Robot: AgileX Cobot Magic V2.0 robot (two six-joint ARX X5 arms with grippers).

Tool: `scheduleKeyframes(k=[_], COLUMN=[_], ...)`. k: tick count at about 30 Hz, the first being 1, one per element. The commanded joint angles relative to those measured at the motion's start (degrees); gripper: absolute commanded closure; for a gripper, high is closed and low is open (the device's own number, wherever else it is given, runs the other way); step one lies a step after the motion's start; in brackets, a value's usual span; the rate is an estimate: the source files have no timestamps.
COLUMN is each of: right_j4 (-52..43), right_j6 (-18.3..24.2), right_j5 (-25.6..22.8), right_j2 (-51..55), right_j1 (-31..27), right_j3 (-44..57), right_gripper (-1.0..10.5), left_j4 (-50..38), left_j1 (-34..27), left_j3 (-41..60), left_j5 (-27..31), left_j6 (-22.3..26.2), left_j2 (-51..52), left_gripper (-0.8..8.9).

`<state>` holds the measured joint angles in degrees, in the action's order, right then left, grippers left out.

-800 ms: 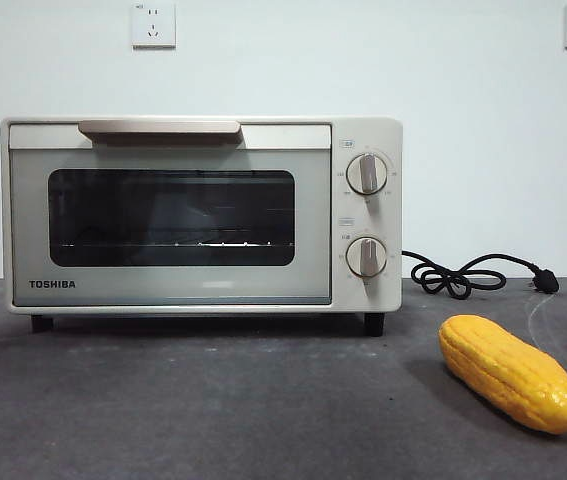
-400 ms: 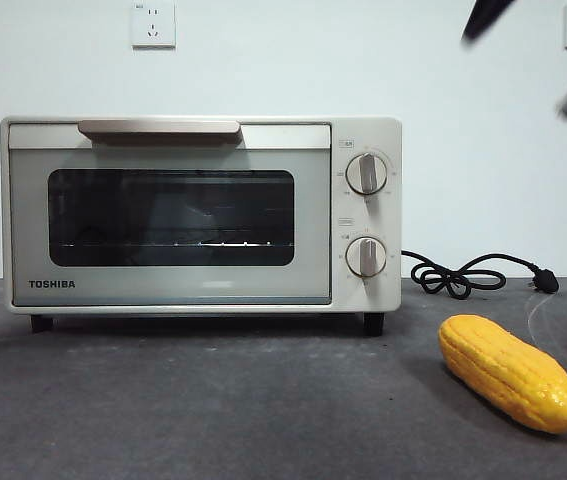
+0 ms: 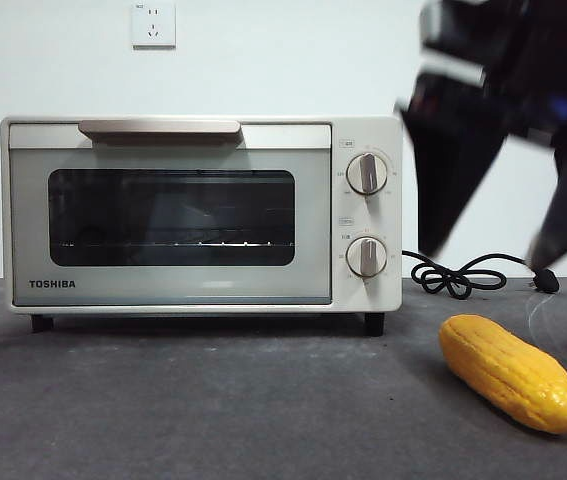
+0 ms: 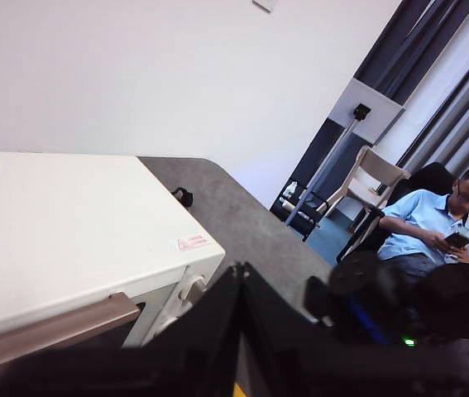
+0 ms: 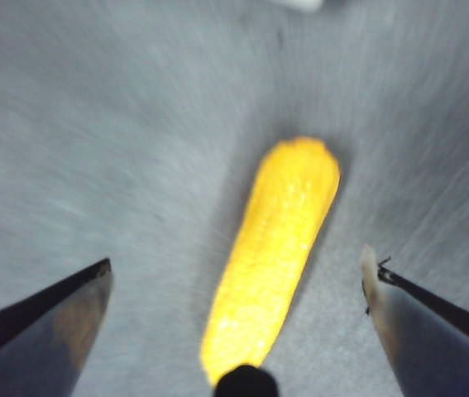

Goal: Take the corn from the table,put the corn in the oven

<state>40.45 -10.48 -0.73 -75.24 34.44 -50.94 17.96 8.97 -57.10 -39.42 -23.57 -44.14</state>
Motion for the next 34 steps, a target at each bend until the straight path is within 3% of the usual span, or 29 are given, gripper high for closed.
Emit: scheduleKeyframes(k=[1,14,20,27,34], right_j4=[-1.01,-4.52,-4.48,-2.64,2.43], right_j6=[0.44,1.51,1.55,1.51,-0.13], right_j5=[-2.36,-3.17,-3.23,-3.93,-2.95], right_j2=[-3.76,-15.85,-16.2,-12.74,-1.38], right_j1=[0.09,0.0,0.04,0.2,2.08], right_j3=[-0.11,-0.11,-0.11,-0.28,-1.51], right_gripper=[4.5,4.6,9.6,9.6,9.6], left_j4=[0.81,3.87,4.04,4.96,4.63], left_j1=[0.13,0.13,0.13,0.13,0.13], left_j3=[-0.33,-0.33,-0.33,-0.33,-0.33], left_j5=[-0.04,-0.04,-0.04,0.02,0.17], left_j6=[1.36,3.96,4.0,5.4,6.99], left_j2=[0.15,0.15,0.15,-0.66,-4.72], left_gripper=[8.17,8.17,8.17,8.17,8.17])
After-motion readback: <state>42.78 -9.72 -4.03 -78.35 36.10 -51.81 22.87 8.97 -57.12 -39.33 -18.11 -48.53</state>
